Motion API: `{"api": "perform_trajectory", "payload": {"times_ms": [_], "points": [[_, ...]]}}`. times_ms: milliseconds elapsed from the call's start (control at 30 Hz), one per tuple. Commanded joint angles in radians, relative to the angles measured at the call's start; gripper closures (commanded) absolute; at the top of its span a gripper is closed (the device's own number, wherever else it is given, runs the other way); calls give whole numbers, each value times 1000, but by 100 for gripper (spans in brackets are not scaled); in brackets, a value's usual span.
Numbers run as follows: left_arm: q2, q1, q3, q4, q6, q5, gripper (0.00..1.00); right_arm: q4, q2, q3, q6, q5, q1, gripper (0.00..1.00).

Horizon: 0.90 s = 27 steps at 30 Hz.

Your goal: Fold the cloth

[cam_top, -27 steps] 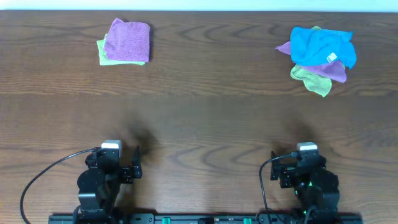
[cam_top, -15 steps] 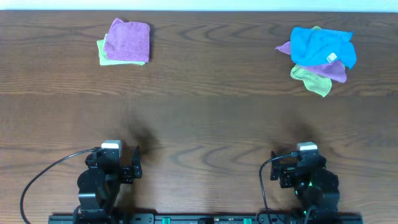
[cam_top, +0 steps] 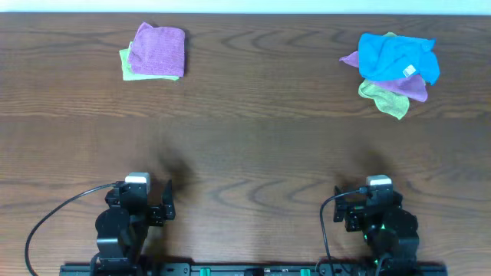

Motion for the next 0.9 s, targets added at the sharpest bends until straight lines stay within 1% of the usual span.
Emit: {"api": "perform_trajectory", "payload": {"times_ms": [0,733,867], "points": [[-10,-5,-10,1,14,-3,5,-7,-11,-9,-11,-4,-7,1],[-10,-5,-10,1,14,-3,5,-6,-11,-10,-11,-4,-8,1],[-10,-5,-10,1,14,-3,5,58,-8,-2,40,5,-11,1]]}}
